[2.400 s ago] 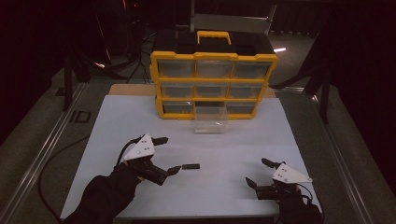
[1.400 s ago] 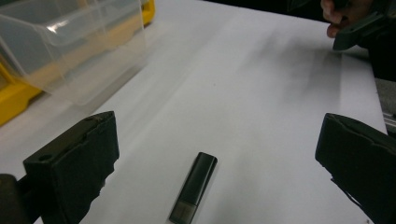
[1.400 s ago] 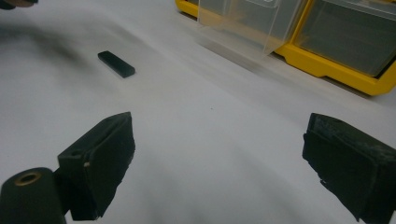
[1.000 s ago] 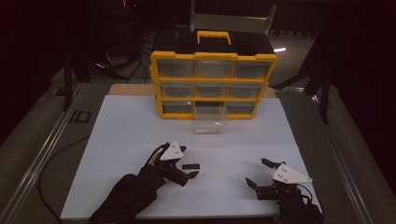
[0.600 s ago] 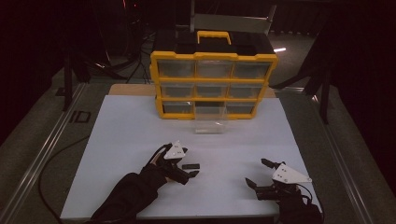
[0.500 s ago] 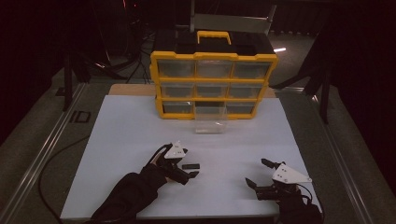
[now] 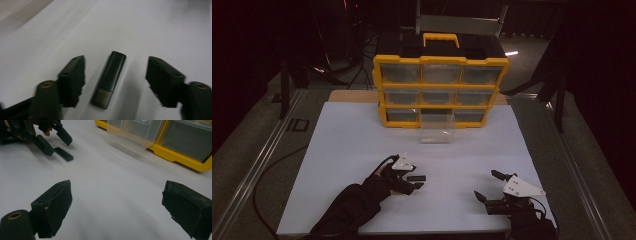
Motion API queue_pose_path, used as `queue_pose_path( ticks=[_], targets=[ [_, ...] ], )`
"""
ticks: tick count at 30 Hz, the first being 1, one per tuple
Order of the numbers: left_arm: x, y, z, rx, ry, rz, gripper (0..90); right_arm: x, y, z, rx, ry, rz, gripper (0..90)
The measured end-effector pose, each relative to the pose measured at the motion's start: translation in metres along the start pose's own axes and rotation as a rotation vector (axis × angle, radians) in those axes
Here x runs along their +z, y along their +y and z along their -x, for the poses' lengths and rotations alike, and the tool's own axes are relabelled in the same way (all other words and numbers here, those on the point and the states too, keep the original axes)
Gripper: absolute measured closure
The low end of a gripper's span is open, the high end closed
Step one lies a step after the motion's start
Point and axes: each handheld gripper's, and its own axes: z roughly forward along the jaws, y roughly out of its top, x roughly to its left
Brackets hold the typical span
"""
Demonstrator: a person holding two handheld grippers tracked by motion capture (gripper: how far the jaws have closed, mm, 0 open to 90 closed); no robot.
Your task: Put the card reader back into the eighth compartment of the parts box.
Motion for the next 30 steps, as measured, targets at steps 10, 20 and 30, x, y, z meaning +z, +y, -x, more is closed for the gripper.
queue_pose_path(
  ticks=[10, 20, 30],
  targets=[
    [0.0036, -0.0014, -0.0018, 0.0, -0.018, -0.012, 51.7, 0.0002, 0.0, 0.0003, 0.0, -0.001, -0.001, 9.0],
    [0.0062, -0.0018, -0.004, 0.002, -0.012, -0.029, 63.3, 0.0001, -0.0002, 0.0, 0.006, -0.004, -0.004, 9.0],
    [0.0059, -0.0029, -0.0053, 0.018, 0.003, -0.026, 73.1, 0.0, -0.0002, 0.0011, 0.009, -0.002, -0.004, 9.0]
  ],
)
